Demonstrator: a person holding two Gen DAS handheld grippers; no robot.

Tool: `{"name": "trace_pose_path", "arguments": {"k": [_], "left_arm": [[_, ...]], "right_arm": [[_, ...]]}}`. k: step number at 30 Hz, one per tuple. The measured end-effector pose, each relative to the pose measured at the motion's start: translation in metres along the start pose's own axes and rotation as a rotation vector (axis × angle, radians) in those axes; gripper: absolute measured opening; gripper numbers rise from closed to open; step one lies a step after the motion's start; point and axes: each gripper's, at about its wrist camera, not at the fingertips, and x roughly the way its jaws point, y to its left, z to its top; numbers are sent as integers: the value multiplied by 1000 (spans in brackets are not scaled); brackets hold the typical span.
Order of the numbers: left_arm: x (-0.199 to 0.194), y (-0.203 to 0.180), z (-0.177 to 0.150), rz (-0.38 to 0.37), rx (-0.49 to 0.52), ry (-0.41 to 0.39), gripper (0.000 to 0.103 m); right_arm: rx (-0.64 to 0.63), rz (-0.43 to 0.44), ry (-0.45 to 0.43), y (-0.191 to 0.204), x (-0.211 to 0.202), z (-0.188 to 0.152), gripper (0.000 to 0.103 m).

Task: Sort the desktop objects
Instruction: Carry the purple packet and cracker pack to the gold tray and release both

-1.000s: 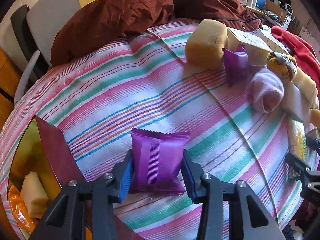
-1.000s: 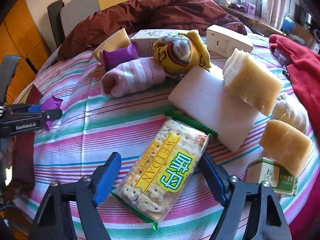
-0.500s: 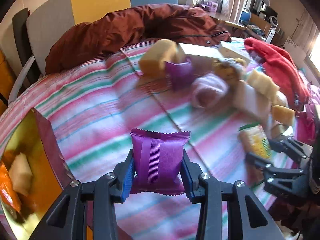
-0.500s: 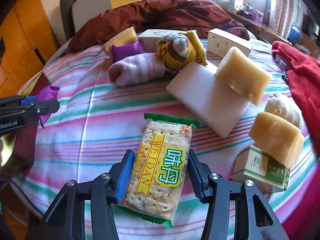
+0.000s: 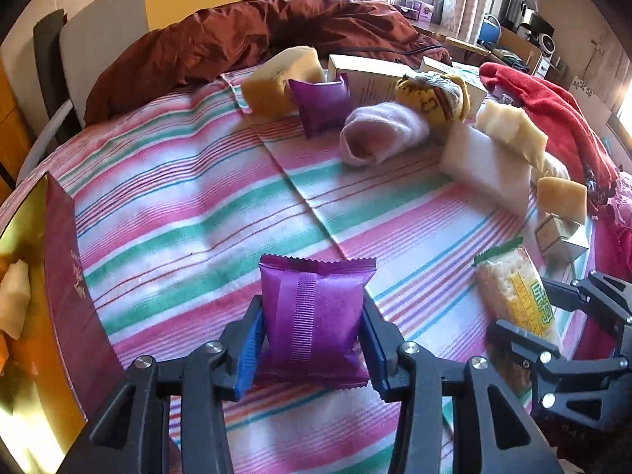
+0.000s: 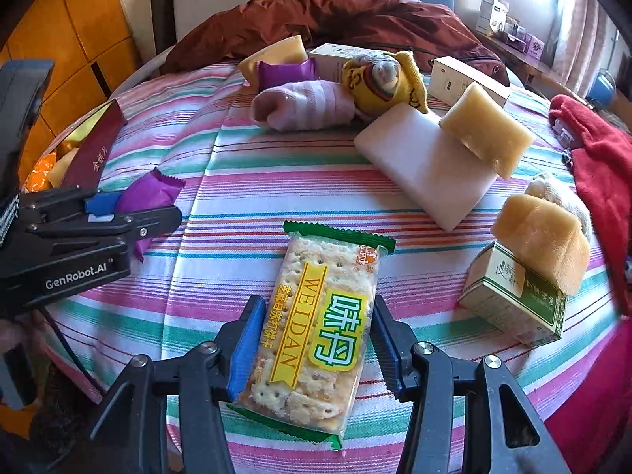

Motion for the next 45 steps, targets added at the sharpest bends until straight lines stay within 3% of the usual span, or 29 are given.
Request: {"name": "trace_pose_path", "arguments": {"k": [6,15,21,28,34,45], "left_arm": [[-4,-1,-1,-1,2,-18,43],[-71,12,2,25,-30,-201,43],[-105,35,2,84,-94,-266,43],[-122,70,-12,142,-195,-287,43],[-131,101,-27,211,-269,-289,43],[-139,165,-73,322,-437,-258,43]], "right_arm": [[-7,-15,-7,3,1,0,53],[32,1,-22,5,-2,0,49],[53,56,-26,9,-2,6,49],[35,109,-52,30,-9,17,49],[-6,210,-94,58,-26,36,49],[-188,386,-145,150,-50,69,49]]}}
